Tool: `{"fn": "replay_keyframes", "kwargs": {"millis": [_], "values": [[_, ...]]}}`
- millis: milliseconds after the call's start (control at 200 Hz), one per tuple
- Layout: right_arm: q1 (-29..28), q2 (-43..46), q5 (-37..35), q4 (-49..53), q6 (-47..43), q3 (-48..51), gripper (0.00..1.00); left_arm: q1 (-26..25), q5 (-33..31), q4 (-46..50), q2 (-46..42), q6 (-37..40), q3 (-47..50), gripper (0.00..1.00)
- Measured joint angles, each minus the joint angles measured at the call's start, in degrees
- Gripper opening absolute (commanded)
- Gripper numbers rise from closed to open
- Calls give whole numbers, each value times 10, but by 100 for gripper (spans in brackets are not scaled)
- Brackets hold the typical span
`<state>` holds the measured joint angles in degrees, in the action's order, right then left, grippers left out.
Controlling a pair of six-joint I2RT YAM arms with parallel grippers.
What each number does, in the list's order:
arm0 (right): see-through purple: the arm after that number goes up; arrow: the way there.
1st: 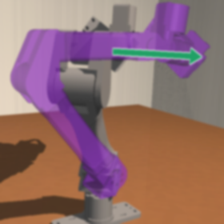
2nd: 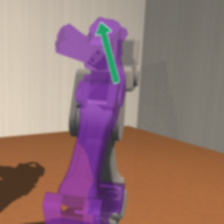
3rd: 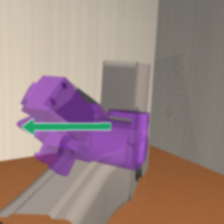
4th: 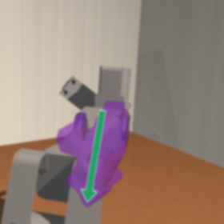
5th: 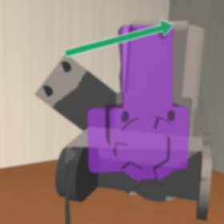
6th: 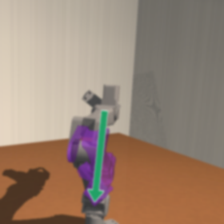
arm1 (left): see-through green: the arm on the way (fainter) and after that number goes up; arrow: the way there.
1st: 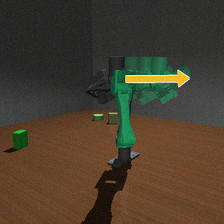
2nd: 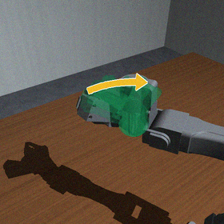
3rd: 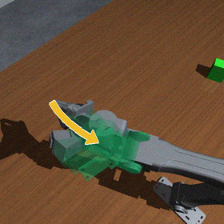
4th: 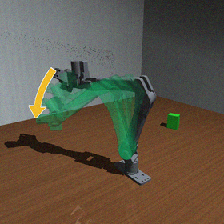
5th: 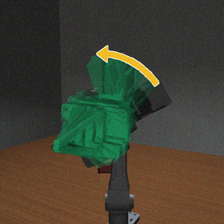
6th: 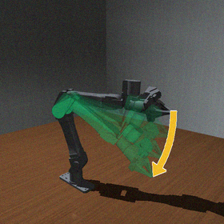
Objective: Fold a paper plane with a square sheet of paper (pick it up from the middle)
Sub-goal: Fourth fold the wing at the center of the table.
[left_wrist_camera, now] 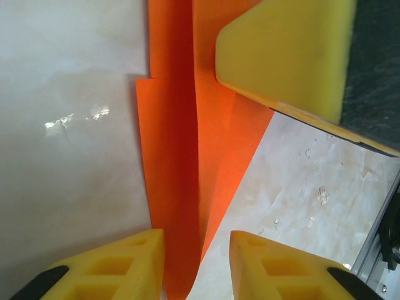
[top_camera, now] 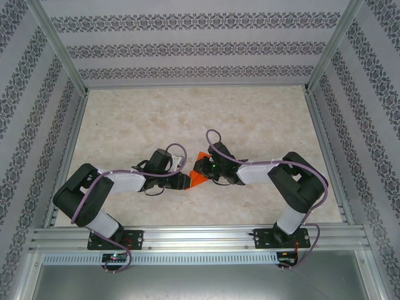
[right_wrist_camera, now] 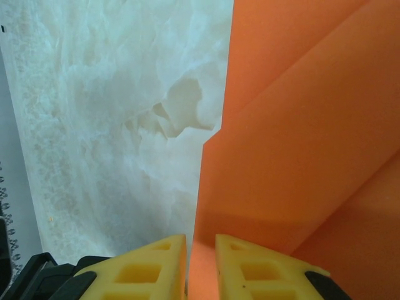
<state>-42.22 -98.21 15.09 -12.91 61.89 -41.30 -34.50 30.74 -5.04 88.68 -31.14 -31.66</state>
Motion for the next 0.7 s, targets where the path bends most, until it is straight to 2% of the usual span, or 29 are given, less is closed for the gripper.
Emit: {"fn": "replay_keyframes", "kwargs": {"millis": [225, 525, 699], "values": [[0, 0, 0, 0, 2, 0, 21, -1, -2, 8, -3, 13, -3, 27], [0, -3, 0, 0, 2, 0, 22, -8, -12, 12, 11, 20, -15, 23], [0, -3, 0, -1, 2, 0, 22, -8, -22, 21, 17, 25, -18, 12]]}}
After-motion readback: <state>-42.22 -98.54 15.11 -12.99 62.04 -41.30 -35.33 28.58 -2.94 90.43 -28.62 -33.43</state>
